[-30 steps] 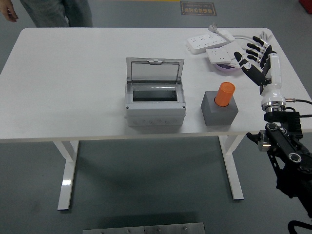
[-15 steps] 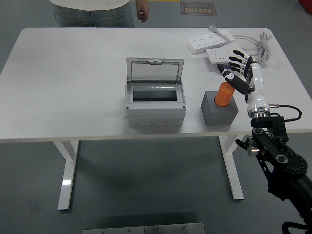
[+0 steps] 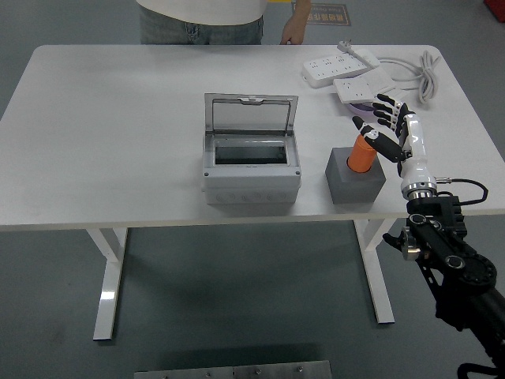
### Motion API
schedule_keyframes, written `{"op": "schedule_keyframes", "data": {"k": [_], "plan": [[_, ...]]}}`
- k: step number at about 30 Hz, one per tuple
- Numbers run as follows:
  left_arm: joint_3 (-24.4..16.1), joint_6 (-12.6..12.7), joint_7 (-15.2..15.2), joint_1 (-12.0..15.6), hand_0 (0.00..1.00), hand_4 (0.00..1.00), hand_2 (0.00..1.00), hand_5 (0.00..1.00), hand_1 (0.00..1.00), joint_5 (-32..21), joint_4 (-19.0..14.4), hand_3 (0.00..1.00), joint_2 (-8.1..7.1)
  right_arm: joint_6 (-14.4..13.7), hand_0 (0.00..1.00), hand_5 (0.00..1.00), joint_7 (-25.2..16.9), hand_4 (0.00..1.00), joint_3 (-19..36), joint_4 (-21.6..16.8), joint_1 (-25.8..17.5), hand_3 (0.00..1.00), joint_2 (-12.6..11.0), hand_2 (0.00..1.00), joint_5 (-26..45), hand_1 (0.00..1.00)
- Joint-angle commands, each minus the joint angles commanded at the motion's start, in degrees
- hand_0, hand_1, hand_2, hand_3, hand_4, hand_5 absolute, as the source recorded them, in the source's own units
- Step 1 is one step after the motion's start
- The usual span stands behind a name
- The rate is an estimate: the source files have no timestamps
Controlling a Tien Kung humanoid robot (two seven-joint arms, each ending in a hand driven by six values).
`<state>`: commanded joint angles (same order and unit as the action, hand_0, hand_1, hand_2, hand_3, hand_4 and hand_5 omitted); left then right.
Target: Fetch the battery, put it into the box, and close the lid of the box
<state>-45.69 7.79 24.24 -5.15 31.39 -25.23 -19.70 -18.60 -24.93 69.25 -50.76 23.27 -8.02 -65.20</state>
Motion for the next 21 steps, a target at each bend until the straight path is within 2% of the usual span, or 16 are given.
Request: {"op": "schedule_keyframes", "data": {"k": [15,21], "plan": [[-0.37,-0.37,0.24,-0.67,0.655,0.413,0.533,0.002,0.676,0.94,0.03,0.543,0.36,-0.13,0.775,0.361,-1.45,0.956,-0.82,1.15,0.11,0.78,0.46,0.764,1.53,0.753],[-0.49,-0.46,0.34,-0.85,0.653,0.412,0.534,0.002,0.679,1.19,0.02,0.543,0.43,-1.8,0.77,0.364,-4.33,0.957,-2.73,1.73,0.71,0.781,0.6,0.766,4.09,0.754]]}}
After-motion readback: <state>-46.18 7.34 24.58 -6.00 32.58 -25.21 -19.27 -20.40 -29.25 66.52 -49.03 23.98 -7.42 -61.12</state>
